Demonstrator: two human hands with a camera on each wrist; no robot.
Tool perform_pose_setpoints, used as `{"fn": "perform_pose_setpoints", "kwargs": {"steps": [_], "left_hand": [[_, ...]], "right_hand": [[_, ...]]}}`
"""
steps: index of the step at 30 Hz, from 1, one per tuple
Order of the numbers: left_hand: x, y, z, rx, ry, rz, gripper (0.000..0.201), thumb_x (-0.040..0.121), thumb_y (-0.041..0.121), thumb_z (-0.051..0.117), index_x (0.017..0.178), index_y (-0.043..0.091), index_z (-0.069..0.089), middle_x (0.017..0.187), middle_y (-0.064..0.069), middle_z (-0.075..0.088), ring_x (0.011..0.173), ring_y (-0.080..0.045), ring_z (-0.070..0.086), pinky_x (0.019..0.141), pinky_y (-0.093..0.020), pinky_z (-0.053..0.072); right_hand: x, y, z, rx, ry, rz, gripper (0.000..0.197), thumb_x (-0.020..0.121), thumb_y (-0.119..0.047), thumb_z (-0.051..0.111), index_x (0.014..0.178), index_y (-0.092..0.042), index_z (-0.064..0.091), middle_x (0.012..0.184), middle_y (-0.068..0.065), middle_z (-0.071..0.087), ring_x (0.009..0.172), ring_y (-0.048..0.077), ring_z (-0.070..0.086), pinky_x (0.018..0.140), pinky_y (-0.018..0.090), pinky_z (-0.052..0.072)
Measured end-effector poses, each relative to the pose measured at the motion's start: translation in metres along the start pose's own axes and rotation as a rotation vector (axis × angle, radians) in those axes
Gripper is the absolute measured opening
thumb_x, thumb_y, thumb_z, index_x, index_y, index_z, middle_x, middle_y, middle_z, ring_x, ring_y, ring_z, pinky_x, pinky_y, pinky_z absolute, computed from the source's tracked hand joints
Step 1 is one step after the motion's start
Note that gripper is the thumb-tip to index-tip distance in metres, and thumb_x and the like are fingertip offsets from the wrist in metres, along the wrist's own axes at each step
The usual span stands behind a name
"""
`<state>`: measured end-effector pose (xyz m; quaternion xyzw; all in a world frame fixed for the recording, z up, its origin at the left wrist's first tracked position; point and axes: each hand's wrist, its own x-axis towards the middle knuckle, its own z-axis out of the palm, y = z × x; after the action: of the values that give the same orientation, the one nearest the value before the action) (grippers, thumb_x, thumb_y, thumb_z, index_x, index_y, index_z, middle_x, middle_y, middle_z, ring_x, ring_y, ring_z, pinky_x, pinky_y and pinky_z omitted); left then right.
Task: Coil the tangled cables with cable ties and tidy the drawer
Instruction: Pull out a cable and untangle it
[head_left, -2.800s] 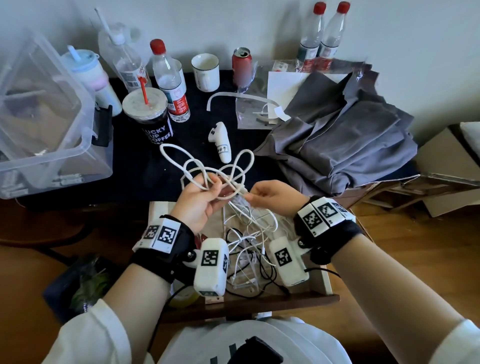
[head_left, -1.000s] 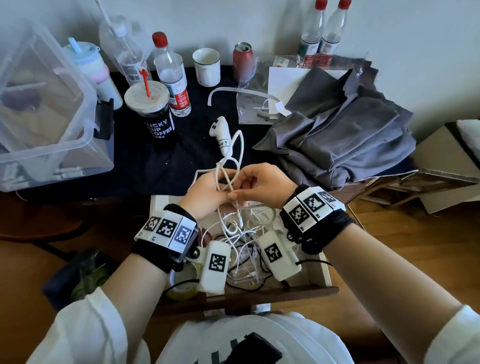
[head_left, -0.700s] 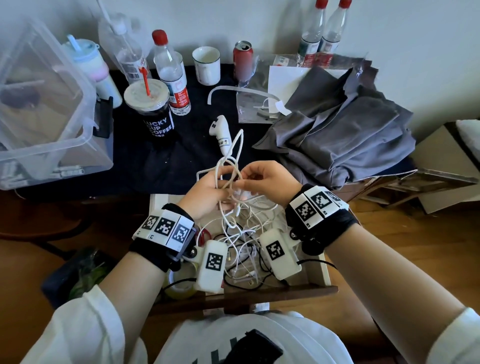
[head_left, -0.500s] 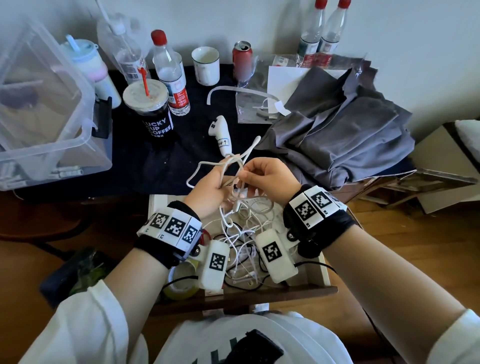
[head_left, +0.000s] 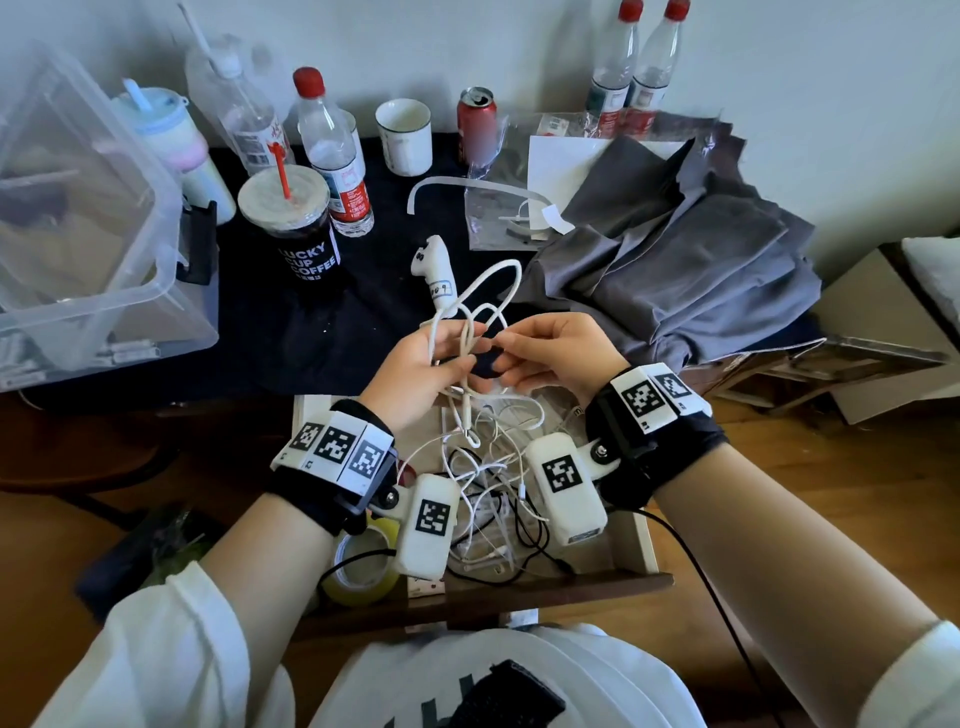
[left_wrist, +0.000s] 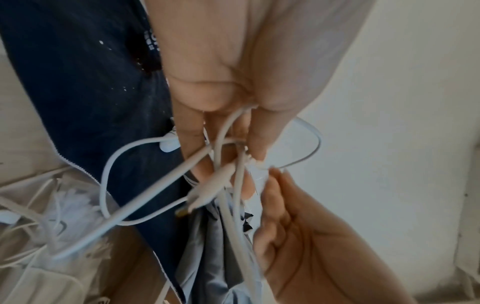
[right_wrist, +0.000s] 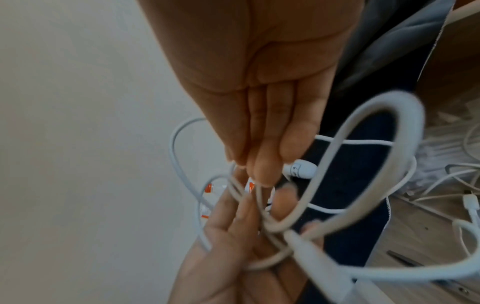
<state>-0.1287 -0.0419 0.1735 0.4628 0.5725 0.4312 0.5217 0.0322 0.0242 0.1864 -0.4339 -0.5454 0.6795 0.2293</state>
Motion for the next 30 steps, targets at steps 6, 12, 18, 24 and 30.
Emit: {"fn": "perform_pose_setpoints", "kwargs": {"steps": [6, 12, 18, 24, 30], "left_hand": [[-0.003, -0.005, -0.007, 0.007, -0.014, 0.004, 0.032, 0.098, -0.002, 0.038, 0.105, 0.02, 0.06, 0.091, -0.001, 0.067, 0.053, -0.001, 0.049, 0.059, -0.015, 0.048], [-0.004, -0.002, -0.006, -0.058, -0.08, -0.001, 0.028, 0.099, 0.002, 0.038, 0.094, 0.014, 0.063, 0.064, 0.007, 0.063, 0.048, -0.002, 0.042, 0.053, -0.014, 0.041], [-0.011, -0.005, -0.008, -0.101, -0.102, -0.096, 0.012, 0.091, 0.013, 0.052, 0.091, 0.011, 0.063, 0.059, 0.008, 0.062, 0.049, -0.001, 0.046, 0.047, -0.015, 0.035], [-0.016, -0.009, -0.012, -0.143, -0.1, -0.165, 0.013, 0.088, 0.002, 0.055, 0.089, 0.009, 0.066, 0.06, 0.005, 0.063, 0.048, -0.005, 0.051, 0.05, -0.014, 0.044], [-0.022, -0.012, -0.02, -0.178, -0.039, -0.134, 0.027, 0.098, 0.015, 0.042, 0.087, 0.008, 0.066, 0.06, 0.006, 0.058, 0.048, -0.004, 0.047, 0.047, -0.012, 0.038]], "right_hand": [[0.012, 0.013, -0.013, -0.199, 0.282, -0.146, 0.012, 0.094, -0.004, 0.048, 0.097, -0.01, 0.058, 0.071, -0.003, 0.053, 0.036, -0.001, 0.049, 0.038, 0.011, 0.038], [0.011, 0.002, -0.003, -0.358, -0.018, -0.247, 0.008, 0.089, -0.006, 0.057, 0.086, -0.003, 0.064, 0.061, -0.005, 0.052, 0.044, -0.005, 0.046, 0.047, 0.006, 0.034], [0.021, 0.005, -0.009, -0.416, 0.137, -0.389, 0.032, 0.093, -0.022, 0.053, 0.062, -0.026, 0.058, 0.051, -0.017, 0.052, 0.052, -0.002, 0.044, 0.062, 0.017, 0.036], [0.022, -0.004, -0.027, -0.194, 0.306, -0.371, 0.035, 0.098, -0.019, 0.043, 0.064, -0.018, 0.052, 0.04, -0.016, 0.044, 0.038, -0.001, 0.037, 0.043, 0.011, 0.032], [0.013, -0.008, -0.047, -0.337, 0.323, -0.281, 0.031, 0.097, -0.014, 0.046, 0.07, -0.017, 0.06, 0.046, -0.009, 0.046, 0.035, 0.0, 0.04, 0.044, 0.011, 0.032]]}}
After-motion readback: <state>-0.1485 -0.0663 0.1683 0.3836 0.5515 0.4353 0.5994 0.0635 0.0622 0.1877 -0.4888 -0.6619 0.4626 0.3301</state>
